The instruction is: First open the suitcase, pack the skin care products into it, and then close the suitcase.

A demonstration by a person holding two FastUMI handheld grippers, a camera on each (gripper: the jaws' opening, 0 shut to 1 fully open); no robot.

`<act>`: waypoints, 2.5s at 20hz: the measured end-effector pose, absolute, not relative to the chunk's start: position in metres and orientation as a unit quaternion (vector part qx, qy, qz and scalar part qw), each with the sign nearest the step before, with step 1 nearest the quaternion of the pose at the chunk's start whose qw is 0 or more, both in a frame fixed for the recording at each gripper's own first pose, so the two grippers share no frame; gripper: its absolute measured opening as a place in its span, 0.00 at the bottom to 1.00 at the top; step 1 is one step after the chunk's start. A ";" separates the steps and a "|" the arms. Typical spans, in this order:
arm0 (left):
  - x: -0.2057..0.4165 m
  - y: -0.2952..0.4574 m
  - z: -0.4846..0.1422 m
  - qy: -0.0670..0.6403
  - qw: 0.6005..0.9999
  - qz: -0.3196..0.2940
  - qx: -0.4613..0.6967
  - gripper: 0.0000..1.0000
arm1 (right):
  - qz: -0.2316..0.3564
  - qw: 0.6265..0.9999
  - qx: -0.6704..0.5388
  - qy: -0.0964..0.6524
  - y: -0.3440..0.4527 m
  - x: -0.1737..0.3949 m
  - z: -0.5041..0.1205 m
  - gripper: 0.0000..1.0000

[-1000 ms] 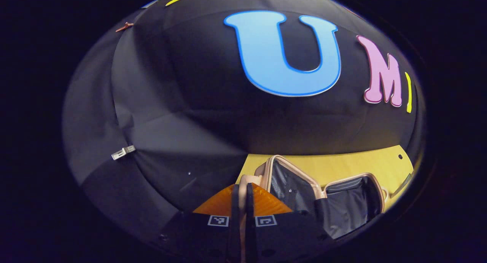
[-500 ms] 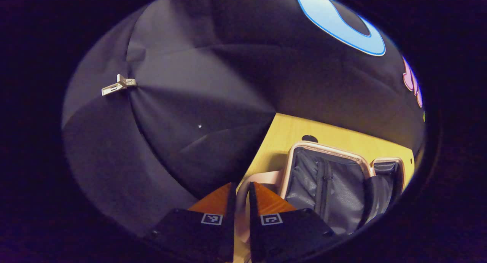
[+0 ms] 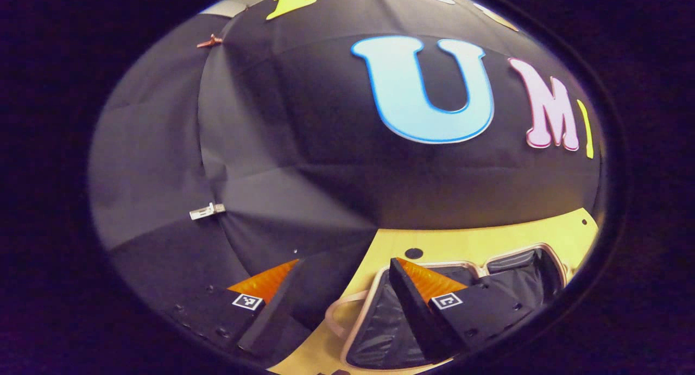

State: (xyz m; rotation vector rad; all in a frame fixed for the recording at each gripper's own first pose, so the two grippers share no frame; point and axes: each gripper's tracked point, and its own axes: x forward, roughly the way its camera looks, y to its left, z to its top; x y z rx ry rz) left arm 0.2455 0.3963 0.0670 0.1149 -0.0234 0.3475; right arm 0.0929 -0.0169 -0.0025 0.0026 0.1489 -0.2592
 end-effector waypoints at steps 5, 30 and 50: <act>0.200 0.220 0.069 -0.033 0.996 0.072 0.050 0.97 | -0.123 0.990 0.011 0.069 -0.042 0.104 -0.002 0.96; 0.324 -0.195 -0.172 0.117 0.981 -0.155 -0.006 0.97 | 0.029 0.985 0.015 0.172 -0.112 0.238 -0.158 0.98; 0.358 -0.194 -0.209 0.165 0.985 -0.058 -0.008 0.55 | -0.003 0.990 -0.002 0.141 -0.119 0.316 -0.190 0.65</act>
